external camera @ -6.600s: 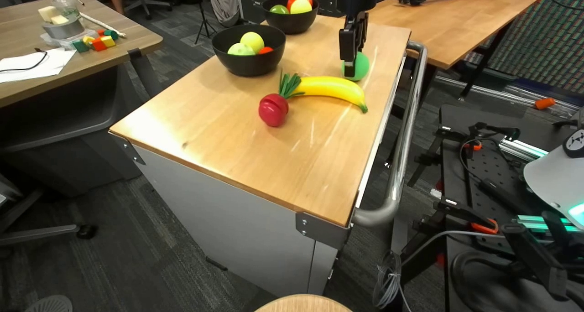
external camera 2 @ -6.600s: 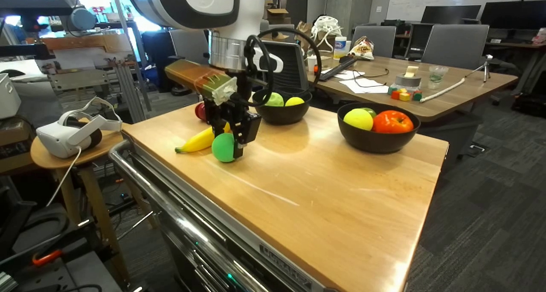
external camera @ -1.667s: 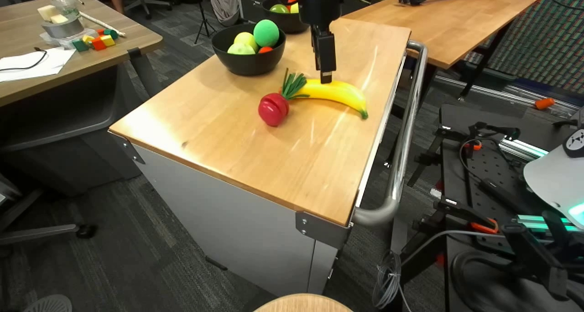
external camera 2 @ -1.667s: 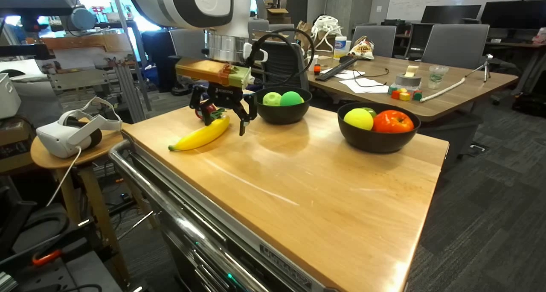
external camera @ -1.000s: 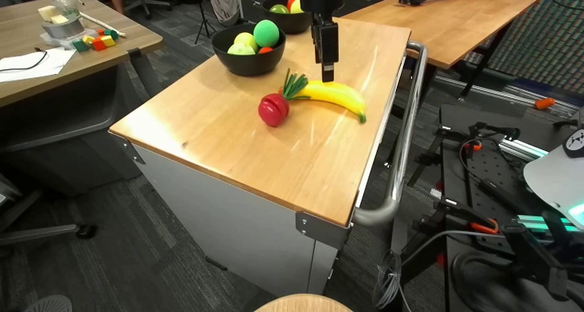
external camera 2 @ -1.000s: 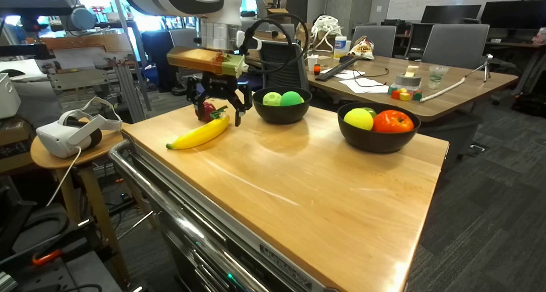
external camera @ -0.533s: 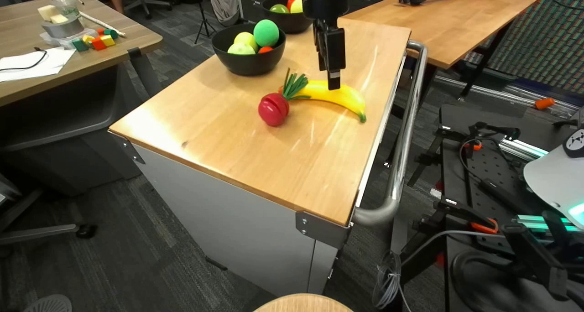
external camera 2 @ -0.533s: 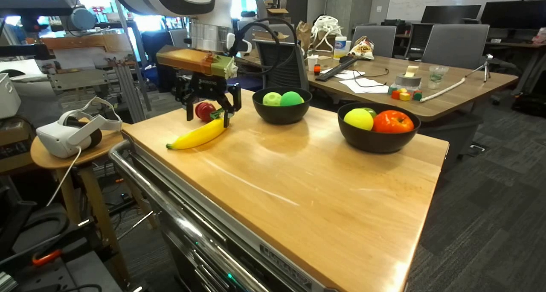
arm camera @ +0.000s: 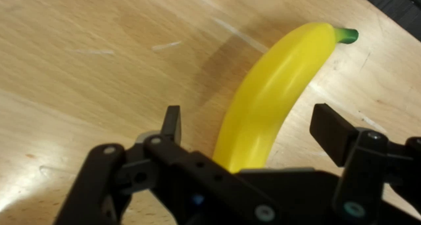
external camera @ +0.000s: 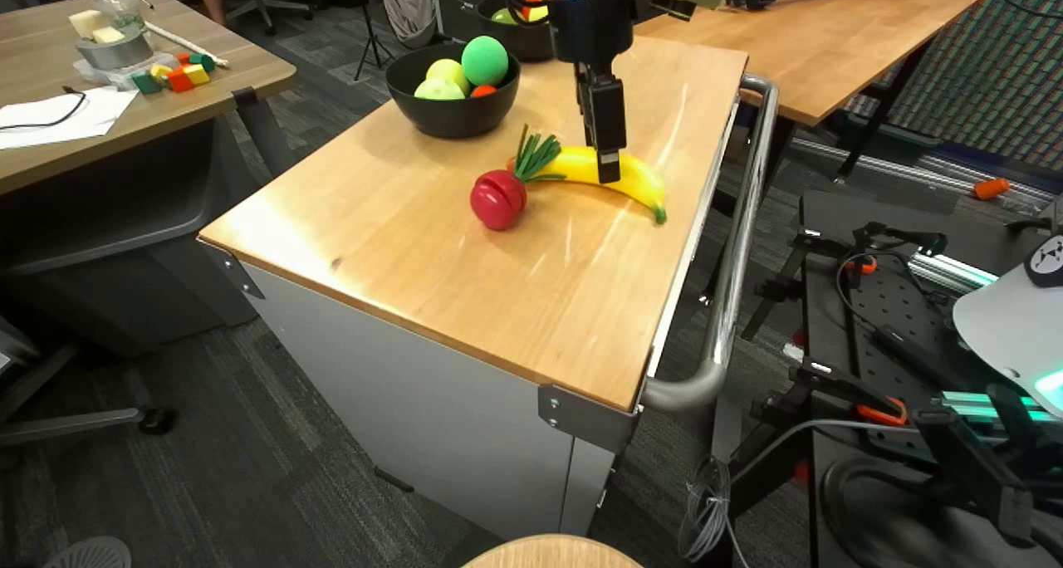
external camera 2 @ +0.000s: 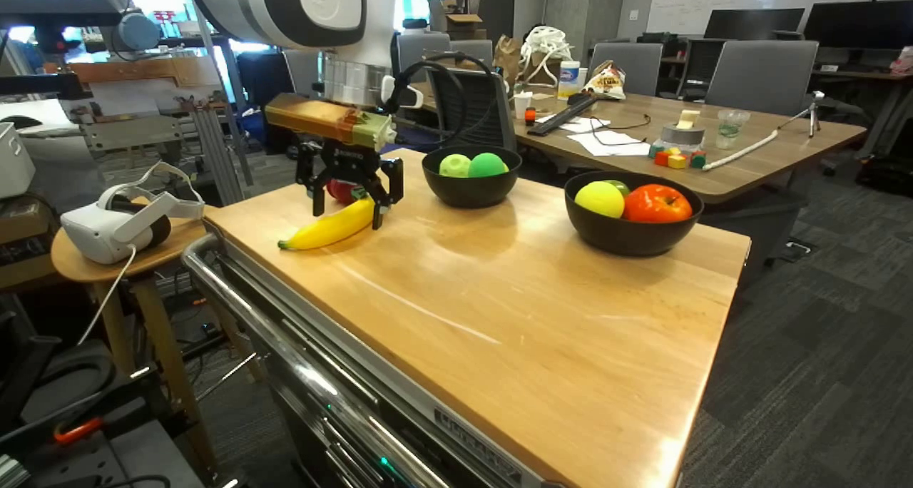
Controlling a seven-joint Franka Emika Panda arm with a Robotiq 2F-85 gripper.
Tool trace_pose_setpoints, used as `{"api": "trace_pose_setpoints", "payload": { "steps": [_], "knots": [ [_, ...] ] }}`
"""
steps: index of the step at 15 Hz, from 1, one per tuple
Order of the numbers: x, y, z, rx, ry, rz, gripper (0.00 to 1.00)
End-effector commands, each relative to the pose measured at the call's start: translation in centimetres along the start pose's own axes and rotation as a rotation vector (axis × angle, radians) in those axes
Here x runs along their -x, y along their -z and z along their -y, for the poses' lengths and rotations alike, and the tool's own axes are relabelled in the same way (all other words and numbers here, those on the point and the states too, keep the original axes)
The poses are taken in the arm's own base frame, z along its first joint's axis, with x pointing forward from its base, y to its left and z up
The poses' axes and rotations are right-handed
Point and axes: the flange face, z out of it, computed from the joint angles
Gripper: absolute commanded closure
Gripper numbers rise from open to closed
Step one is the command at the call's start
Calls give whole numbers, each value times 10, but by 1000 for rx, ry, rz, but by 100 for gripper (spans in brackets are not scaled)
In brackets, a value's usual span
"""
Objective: Place the fruits and vegetables inside the two black bowls
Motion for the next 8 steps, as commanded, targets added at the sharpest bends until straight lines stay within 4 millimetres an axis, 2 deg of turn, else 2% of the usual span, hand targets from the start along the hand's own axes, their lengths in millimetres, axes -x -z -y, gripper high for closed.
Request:
{"api": "trace_pose_setpoints", "payload": {
  "steps": [1,4,7,8],
  "knots": [
    [-7,-3,-1,4,-15,-5,31],
    [-8,1,-1,10,-12,-9,56],
    [-8,12,-3,25,-15,-31,78],
    [-8,22,-5,54,-16,-51,85]
  ]
}}
